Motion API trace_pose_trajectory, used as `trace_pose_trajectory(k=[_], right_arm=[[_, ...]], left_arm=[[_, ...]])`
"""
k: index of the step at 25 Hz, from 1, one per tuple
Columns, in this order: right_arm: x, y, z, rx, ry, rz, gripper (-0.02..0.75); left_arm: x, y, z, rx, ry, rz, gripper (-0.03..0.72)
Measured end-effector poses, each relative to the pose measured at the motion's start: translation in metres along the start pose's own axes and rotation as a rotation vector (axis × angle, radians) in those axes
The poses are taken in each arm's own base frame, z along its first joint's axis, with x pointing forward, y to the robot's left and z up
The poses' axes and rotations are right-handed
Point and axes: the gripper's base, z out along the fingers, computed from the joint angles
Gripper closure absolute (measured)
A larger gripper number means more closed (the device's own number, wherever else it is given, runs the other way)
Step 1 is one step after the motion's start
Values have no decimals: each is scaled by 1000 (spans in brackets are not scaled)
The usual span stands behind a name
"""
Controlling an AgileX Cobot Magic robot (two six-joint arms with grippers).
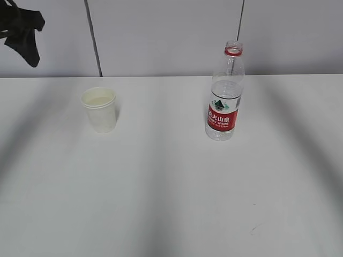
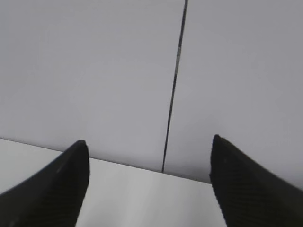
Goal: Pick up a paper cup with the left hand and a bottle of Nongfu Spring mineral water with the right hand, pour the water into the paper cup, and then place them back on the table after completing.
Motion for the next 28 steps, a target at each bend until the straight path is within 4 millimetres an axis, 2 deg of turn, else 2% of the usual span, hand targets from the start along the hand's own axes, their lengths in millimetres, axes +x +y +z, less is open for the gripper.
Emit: trace_pose_trajectory(k=[6, 14, 18, 24, 28], right_arm=[[7, 0, -36, 36, 4, -8, 151], [10, 4, -108, 44, -54, -8, 151], [18, 7, -136, 46, -74, -9, 151], [40, 11, -158, 44, -57, -8, 151], [53, 13, -171, 43, -50, -8, 151]], left_arm=[[37, 7, -13, -5, 40, 2, 216], [97, 20, -39, -27, 39, 10, 234], [124, 25, -60, -19, -7, 8, 248], [167, 34, -88, -6, -96, 2, 251], [198, 42, -95, -29, -137, 8, 251]])
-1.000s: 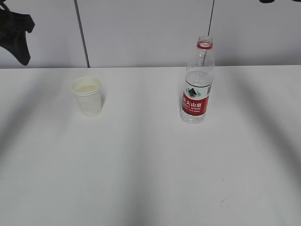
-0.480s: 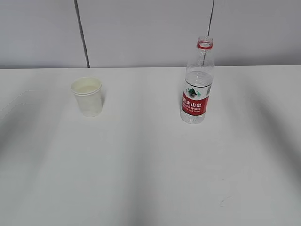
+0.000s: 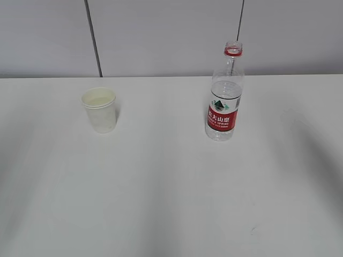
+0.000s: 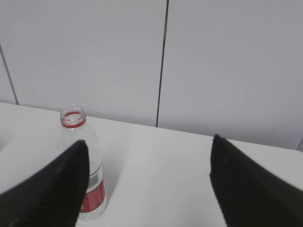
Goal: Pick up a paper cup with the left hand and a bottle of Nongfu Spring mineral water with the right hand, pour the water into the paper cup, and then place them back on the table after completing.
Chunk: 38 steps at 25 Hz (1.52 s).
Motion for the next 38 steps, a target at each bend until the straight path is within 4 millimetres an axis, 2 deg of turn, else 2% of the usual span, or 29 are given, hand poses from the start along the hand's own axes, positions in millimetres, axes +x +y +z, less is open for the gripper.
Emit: trace_pose_trajectory(k=[7, 14, 21, 26, 30, 38], right_arm=[[25, 3, -14, -5, 37, 1, 151], [42, 6, -14, -11, 86, 3, 150], [52, 7, -15, -14, 115, 4, 150], [53, 7, -16, -14, 115, 4, 151], [53, 7, -16, -14, 115, 4, 151], [53, 7, -16, -14, 115, 4, 150]], left_arm=[[64, 12, -9, -9, -81, -2, 251], [102, 17, -1, 15, -201, -6, 251], [126, 15, 16, 73, -278, -19, 251], [134, 14, 9, 118, -340, -24, 251], [146, 10, 1, 186, -414, 21, 251], [169, 14, -9, 208, -550, 33, 251]])
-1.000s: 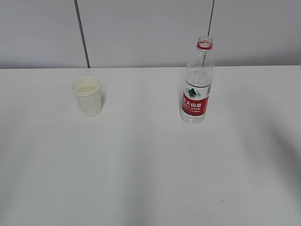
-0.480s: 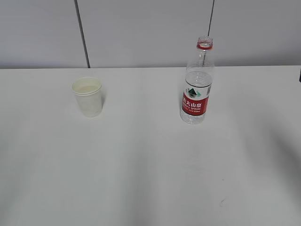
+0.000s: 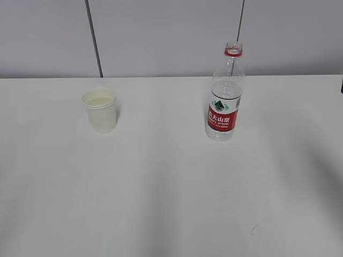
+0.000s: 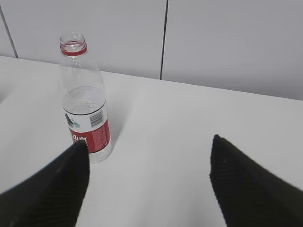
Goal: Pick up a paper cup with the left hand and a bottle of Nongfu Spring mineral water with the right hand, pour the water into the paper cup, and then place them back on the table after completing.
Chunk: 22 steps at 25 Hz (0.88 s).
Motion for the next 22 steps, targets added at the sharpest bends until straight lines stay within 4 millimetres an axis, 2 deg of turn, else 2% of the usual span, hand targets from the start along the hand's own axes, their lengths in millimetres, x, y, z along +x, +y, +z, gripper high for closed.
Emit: trace_pose_trajectory(k=[22], right_arm=[[0, 0, 0, 1, -1, 0, 151]], left_arm=[[1, 0, -1, -4, -6, 32, 251]])
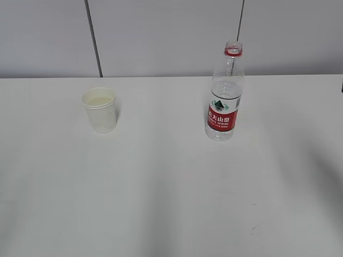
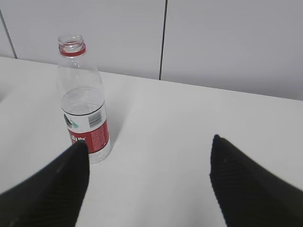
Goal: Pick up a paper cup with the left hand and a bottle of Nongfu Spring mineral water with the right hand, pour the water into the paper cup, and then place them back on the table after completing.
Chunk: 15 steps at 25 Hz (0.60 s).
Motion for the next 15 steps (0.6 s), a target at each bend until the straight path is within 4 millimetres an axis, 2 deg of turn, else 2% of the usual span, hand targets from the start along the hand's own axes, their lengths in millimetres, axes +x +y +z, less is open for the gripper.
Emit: trace_pose_trajectory(k=[15], right_arm=[[0, 0, 0, 1, 0, 0, 151]], left_arm=[[0, 0, 0, -2, 0, 2, 251]])
